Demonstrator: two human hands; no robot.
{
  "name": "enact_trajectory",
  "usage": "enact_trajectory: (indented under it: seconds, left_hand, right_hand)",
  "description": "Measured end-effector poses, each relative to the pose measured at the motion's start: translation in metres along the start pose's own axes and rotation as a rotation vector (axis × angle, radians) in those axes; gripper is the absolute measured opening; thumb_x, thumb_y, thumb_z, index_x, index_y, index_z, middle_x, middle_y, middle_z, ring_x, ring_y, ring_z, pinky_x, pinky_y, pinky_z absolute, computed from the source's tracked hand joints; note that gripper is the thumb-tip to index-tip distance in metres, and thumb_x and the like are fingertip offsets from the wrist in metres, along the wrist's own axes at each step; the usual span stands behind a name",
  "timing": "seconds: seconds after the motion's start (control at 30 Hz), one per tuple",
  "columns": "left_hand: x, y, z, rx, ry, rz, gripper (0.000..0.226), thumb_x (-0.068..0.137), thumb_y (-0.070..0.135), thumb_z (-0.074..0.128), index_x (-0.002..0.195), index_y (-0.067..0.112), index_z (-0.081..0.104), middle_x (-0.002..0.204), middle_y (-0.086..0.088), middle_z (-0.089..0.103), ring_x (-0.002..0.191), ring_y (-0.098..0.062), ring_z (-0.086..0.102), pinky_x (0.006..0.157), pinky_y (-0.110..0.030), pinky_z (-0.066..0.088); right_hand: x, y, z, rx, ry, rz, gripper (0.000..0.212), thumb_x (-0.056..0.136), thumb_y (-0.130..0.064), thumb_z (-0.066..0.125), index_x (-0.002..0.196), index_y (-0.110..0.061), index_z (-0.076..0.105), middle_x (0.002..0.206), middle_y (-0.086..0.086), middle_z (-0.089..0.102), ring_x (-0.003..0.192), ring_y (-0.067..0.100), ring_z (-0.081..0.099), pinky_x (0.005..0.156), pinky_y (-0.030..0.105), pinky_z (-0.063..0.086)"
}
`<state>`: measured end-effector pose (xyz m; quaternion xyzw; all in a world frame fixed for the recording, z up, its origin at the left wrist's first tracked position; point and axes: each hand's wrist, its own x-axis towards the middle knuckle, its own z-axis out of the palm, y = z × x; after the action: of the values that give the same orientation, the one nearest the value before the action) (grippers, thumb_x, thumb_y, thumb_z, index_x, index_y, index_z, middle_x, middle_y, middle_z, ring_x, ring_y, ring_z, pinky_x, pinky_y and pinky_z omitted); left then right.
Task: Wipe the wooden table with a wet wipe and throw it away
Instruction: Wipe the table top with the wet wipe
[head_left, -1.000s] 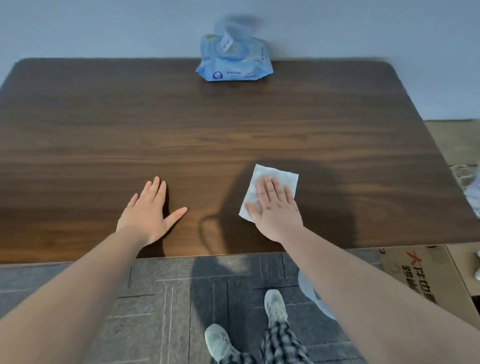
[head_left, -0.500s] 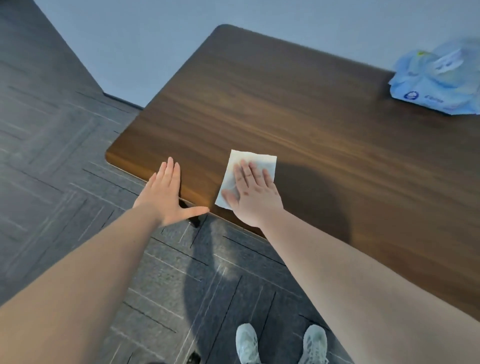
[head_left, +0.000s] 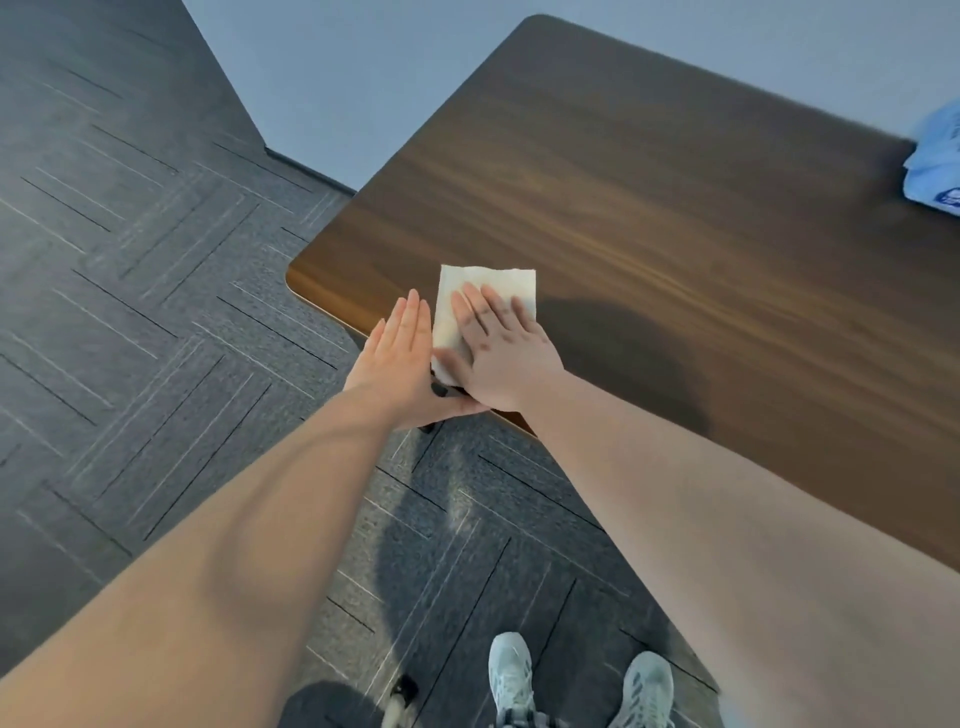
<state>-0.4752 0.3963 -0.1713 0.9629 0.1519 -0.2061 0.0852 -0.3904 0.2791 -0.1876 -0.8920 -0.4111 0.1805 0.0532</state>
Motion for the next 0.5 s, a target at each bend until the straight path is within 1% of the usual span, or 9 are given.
enact_trajectory:
  seconds: [0.13, 0.23, 0.33, 0.43, 0.5]
  left_hand:
    - [-0.006, 0.005, -0.004, 0.024, -0.008, 0.022, 0.141, 0.053, 0.096, 0.034, 0.148, 0.003, -0.013, 0.159, -0.012, -0.018, 0.146, -0.021, -0.015, 0.12, -0.039, 0.0]
    - [-0.015, 0.023, -0.002, 0.036, -0.016, 0.096, 0.139, 0.054, 0.096, 0.032, 0.148, 0.005, -0.014, 0.159, -0.009, -0.017, 0.146, -0.019, -0.014, 0.119, -0.038, -0.001]
    - [-0.019, 0.057, -0.004, 0.081, -0.016, 0.187, 0.131, 0.06, 0.091, 0.032, 0.148, 0.006, -0.015, 0.159, -0.007, -0.017, 0.146, -0.018, -0.014, 0.119, -0.035, -0.002]
    - [-0.014, 0.101, -0.011, 0.125, 0.004, 0.283, 0.122, 0.064, 0.089, 0.019, 0.149, 0.006, -0.012, 0.159, -0.008, -0.015, 0.147, -0.019, -0.013, 0.12, -0.036, 0.0]
    - [-0.01, 0.135, -0.015, 0.164, 0.008, 0.343, 0.119, 0.065, 0.087, 0.014, 0.149, 0.007, -0.01, 0.16, -0.008, -0.013, 0.147, -0.02, -0.012, 0.12, -0.037, 0.0]
  right_hand:
    - [-0.028, 0.018, -0.002, 0.001, -0.044, 0.032, 0.071, 0.095, -0.059, 0.01, 0.151, -0.019, -0.009, 0.161, -0.002, -0.013, 0.146, 0.014, -0.017, 0.118, 0.037, -0.011]
    - [-0.06, 0.041, -0.002, -0.004, -0.058, 0.064, 0.071, 0.095, -0.059, 0.01, 0.15, -0.021, -0.012, 0.16, -0.003, -0.015, 0.145, 0.013, -0.019, 0.117, 0.036, -0.013]
    - [-0.1, 0.074, 0.002, 0.009, -0.055, 0.122, 0.071, 0.094, -0.062, 0.008, 0.149, -0.024, -0.017, 0.159, -0.004, -0.019, 0.144, 0.012, -0.021, 0.118, 0.036, -0.013]
    - [-0.149, 0.114, 0.006, -0.002, -0.051, 0.222, 0.072, 0.093, -0.063, 0.005, 0.148, -0.024, -0.02, 0.158, -0.004, -0.023, 0.143, 0.013, -0.024, 0.117, 0.037, -0.015]
    - [-0.188, 0.14, 0.009, 0.003, -0.046, 0.315, 0.073, 0.092, -0.063, 0.004, 0.148, -0.024, -0.021, 0.157, -0.003, -0.024, 0.142, 0.013, -0.025, 0.115, 0.035, -0.017]
